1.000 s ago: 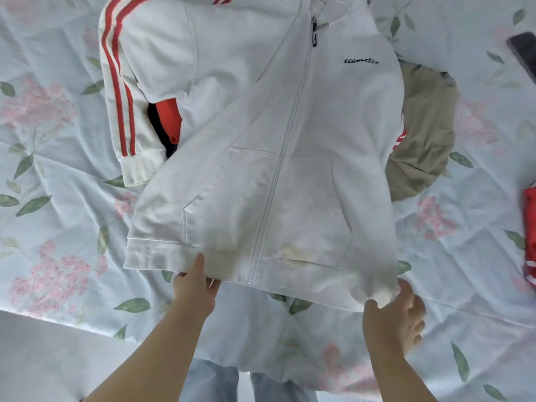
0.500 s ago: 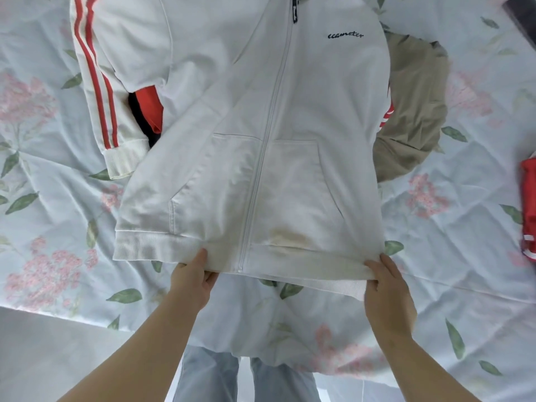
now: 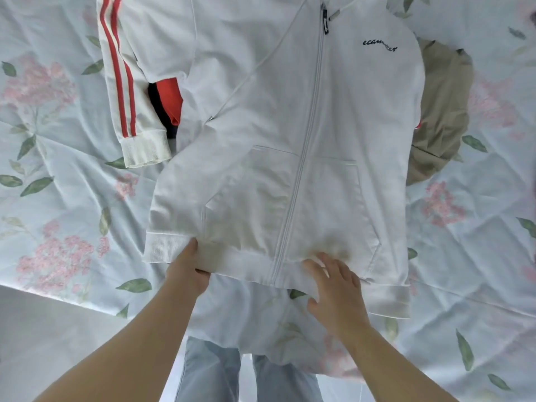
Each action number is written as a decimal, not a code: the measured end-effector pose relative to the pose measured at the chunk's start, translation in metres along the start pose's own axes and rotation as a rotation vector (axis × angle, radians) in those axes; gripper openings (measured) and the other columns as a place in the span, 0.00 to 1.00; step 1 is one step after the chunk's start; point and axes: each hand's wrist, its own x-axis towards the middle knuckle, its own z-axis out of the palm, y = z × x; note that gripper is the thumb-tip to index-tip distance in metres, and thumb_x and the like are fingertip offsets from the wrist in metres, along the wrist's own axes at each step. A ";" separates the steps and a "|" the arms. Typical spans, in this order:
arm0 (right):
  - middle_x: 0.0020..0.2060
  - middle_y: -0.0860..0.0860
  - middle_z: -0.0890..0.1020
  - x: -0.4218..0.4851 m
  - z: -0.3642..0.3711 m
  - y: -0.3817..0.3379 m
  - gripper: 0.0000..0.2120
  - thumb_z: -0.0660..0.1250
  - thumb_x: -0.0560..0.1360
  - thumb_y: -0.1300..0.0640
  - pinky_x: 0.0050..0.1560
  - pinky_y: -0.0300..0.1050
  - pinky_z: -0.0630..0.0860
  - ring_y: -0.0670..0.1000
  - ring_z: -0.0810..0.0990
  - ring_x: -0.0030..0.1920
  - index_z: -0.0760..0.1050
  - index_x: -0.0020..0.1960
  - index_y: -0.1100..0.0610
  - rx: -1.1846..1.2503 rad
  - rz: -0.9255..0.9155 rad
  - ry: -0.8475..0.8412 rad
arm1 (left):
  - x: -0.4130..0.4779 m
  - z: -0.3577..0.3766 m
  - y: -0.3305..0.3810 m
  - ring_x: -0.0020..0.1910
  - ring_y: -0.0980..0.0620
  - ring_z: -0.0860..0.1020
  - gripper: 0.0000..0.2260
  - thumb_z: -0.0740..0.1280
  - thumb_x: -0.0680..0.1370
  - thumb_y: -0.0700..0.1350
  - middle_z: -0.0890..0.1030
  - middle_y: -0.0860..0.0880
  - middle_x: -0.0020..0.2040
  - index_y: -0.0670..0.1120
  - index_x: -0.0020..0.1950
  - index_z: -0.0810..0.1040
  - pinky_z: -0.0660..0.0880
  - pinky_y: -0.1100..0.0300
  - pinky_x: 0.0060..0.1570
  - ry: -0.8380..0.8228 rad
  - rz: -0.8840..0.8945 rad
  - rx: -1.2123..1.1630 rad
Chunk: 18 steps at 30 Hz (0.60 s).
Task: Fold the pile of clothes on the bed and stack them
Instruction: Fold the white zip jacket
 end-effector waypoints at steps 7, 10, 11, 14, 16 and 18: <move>0.75 0.48 0.56 0.009 0.013 -0.024 0.31 0.67 0.73 0.55 0.68 0.54 0.60 0.56 0.57 0.74 0.60 0.71 0.40 -0.145 -0.011 0.043 | 0.010 -0.040 -0.005 0.52 0.45 0.77 0.16 0.74 0.71 0.37 0.77 0.49 0.47 0.46 0.54 0.74 0.75 0.56 0.44 0.274 0.003 0.159; 0.61 0.54 0.78 0.010 0.004 -0.027 0.29 0.78 0.58 0.65 0.47 0.54 0.78 0.61 0.79 0.56 0.80 0.56 0.50 -0.201 -0.068 0.121 | 0.012 -0.037 0.002 0.52 0.49 0.77 0.20 0.76 0.69 0.42 0.78 0.51 0.49 0.48 0.58 0.73 0.74 0.59 0.47 0.200 0.089 0.059; 0.54 0.56 0.82 0.011 0.002 -0.026 0.28 0.79 0.52 0.68 0.38 0.52 0.79 0.61 0.82 0.48 0.82 0.50 0.53 -0.233 -0.076 0.151 | 0.014 -0.038 0.005 0.51 0.49 0.76 0.22 0.76 0.70 0.44 0.77 0.51 0.51 0.48 0.61 0.73 0.74 0.59 0.48 0.180 0.141 0.071; 0.52 0.55 0.80 0.016 -0.002 -0.023 0.20 0.74 0.62 0.68 0.38 0.51 0.79 0.60 0.79 0.46 0.80 0.53 0.56 -0.217 -0.044 0.146 | 0.019 -0.052 0.014 0.44 0.49 0.75 0.17 0.75 0.70 0.43 0.76 0.50 0.46 0.45 0.55 0.73 0.74 0.56 0.47 0.261 0.277 0.230; 0.60 0.51 0.74 0.018 0.001 -0.020 0.18 0.62 0.74 0.64 0.49 0.46 0.75 0.56 0.73 0.56 0.73 0.62 0.52 -0.217 -0.057 0.080 | 0.018 -0.061 0.017 0.44 0.46 0.75 0.14 0.75 0.71 0.43 0.74 0.50 0.40 0.43 0.51 0.73 0.75 0.52 0.52 0.313 0.325 0.359; 0.61 0.48 0.71 0.017 0.002 -0.020 0.18 0.56 0.78 0.62 0.52 0.42 0.72 0.52 0.70 0.58 0.69 0.65 0.49 -0.213 -0.085 0.040 | 0.016 -0.062 0.017 0.49 0.42 0.76 0.18 0.74 0.71 0.44 0.74 0.48 0.41 0.39 0.56 0.74 0.75 0.48 0.58 0.312 0.307 0.447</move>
